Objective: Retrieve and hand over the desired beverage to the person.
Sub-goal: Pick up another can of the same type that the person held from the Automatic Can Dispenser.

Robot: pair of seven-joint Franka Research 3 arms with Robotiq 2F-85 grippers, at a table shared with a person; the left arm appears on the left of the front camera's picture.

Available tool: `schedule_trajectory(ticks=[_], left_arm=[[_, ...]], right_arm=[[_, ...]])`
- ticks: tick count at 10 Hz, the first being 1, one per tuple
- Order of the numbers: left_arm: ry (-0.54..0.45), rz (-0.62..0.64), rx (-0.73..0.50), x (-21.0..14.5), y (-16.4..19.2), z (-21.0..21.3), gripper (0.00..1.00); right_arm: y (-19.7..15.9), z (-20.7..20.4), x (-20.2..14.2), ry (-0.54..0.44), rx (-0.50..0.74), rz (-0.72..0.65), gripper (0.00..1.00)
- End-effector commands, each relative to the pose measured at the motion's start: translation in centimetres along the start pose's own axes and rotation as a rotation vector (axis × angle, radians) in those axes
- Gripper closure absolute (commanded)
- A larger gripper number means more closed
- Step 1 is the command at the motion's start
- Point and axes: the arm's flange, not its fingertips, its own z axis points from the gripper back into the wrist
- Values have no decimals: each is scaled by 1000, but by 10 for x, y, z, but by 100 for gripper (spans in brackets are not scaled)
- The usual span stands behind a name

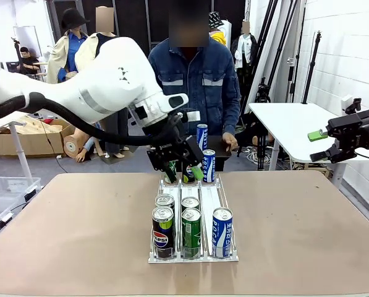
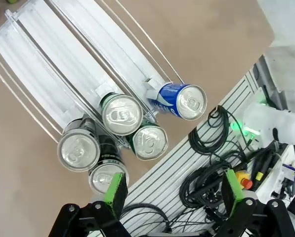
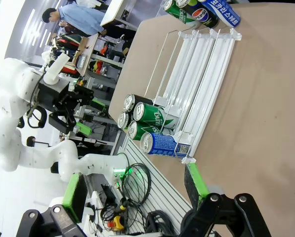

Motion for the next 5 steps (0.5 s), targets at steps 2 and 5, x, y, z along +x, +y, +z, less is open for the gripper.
schedule_trajectory(ticks=[2, 5], left_arm=[[-15, -20, 144, 1, -21, -22, 0], [-3, -42, 121, 0, -23, -21, 0]], right_arm=[[0, 0, 0, -1, 3, 1, 0], [0, 0, 0, -1, 3, 1, 0]])
